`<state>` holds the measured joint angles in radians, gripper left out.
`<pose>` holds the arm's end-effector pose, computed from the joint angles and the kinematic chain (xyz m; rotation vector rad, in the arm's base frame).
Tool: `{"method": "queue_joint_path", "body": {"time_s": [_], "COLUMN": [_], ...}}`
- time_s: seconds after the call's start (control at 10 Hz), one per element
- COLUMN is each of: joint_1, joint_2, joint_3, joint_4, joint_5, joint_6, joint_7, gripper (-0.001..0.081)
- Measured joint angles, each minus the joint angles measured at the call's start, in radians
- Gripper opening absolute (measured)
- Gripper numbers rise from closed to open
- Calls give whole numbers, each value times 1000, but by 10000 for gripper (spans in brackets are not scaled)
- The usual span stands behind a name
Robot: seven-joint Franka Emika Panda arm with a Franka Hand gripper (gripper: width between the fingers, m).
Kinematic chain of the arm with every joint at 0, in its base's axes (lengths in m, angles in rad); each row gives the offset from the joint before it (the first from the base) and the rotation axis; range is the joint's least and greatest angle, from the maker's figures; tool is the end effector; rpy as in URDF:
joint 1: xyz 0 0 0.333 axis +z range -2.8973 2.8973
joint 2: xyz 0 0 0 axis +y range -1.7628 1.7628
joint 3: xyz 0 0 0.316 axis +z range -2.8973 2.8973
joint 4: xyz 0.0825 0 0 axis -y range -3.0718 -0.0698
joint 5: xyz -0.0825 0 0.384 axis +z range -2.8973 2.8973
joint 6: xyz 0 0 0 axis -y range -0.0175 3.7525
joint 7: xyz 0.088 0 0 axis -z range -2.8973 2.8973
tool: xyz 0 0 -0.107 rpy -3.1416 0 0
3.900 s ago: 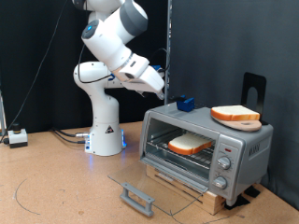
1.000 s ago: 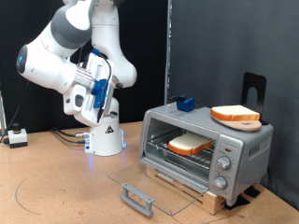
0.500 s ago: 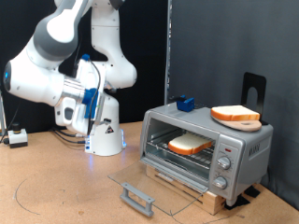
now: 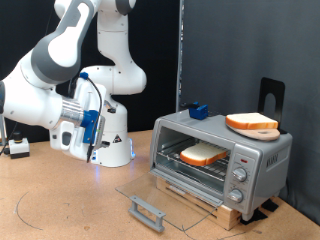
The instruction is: Make a piece of toast with the oven
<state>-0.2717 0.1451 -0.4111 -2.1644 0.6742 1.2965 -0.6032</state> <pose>0.3930 -0.2157 0.3261 -2.0071 0.2864 0.4403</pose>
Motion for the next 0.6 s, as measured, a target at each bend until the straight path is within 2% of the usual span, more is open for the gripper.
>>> {"method": "queue_joint_path", "body": {"time_s": [0.2,0.6], "joint_1": [-17,-56], "joint_2": [38,171], "joint_3": [-11,-16], "joint_4": [22,129], "joint_5": [0,-30], "joint_6": [32,30], "joint_7": [0,-39], "gripper": [809,809]}}
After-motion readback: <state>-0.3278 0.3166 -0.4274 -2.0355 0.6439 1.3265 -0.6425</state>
